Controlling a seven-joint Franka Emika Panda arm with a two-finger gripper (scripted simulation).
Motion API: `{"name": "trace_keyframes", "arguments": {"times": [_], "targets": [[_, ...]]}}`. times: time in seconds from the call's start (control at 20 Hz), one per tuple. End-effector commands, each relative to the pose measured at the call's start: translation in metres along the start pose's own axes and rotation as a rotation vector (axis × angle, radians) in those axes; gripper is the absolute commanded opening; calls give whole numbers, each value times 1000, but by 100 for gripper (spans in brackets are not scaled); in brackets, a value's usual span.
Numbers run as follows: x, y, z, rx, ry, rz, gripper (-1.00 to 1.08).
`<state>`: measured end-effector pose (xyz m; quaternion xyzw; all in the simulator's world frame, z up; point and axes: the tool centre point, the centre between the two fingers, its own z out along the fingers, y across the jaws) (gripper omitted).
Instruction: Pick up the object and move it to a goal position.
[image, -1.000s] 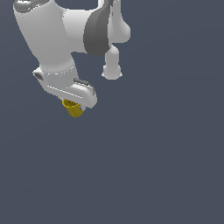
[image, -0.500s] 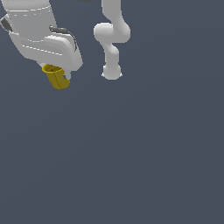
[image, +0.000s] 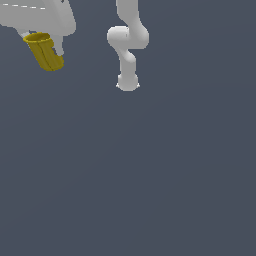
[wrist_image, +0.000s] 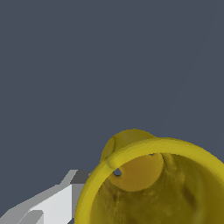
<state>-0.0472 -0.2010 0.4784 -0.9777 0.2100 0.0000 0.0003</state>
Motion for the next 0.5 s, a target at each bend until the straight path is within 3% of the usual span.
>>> {"name": "trace_keyframes", "arguments": {"times": [0.0, 0.45], "targets": [[-2, 4, -13, 0, 0, -1, -100], [-3, 10, -30, -1, 0, -1, -100]]}}
